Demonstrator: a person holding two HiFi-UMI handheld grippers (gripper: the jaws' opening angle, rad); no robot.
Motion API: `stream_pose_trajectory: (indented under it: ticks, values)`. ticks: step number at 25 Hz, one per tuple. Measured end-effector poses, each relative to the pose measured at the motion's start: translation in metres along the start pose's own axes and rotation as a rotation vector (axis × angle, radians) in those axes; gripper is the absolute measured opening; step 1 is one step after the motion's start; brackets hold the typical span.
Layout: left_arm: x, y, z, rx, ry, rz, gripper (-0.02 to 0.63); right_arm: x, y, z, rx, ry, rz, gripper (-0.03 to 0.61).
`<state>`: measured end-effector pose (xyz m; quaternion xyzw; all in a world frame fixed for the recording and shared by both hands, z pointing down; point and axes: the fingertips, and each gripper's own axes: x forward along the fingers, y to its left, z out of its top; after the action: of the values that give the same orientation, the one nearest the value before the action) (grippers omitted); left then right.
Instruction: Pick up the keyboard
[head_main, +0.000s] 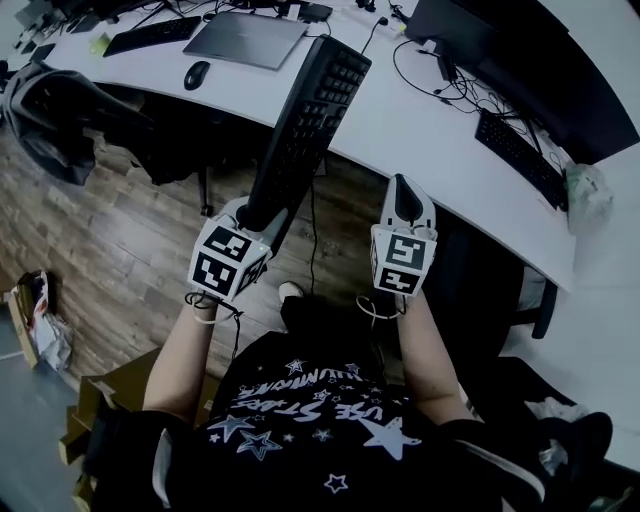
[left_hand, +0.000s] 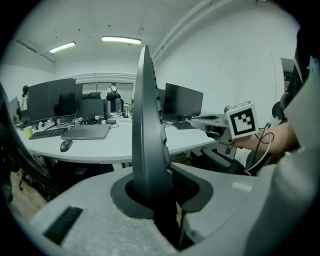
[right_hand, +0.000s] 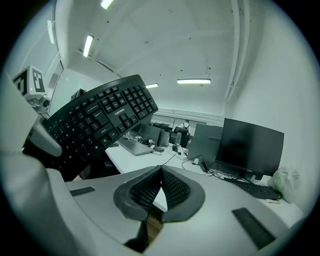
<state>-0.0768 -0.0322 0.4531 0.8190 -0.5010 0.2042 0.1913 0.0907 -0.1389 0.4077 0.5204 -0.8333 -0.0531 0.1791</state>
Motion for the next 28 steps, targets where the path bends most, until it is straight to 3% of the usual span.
stream_pose_trajectory:
  ticks: [11, 16, 28]
  values:
    - [-0.107, -0.036, -0.058, -0.127, -0.083, 0.091, 0.091, -0.09, 0.078, 0.006, -0.043, -0.022, 0.126, 0.007]
    - [-0.148, -0.058, -0.087, -0.157, -0.099, 0.153, 0.091, -0.13, 0.097, 0.002, -0.055, -0.036, 0.169, 0.008]
    - [-0.214, -0.124, -0.149, -0.221, -0.132, 0.202, 0.091, -0.219, 0.144, -0.029, -0.082, -0.018, 0.28, 0.008]
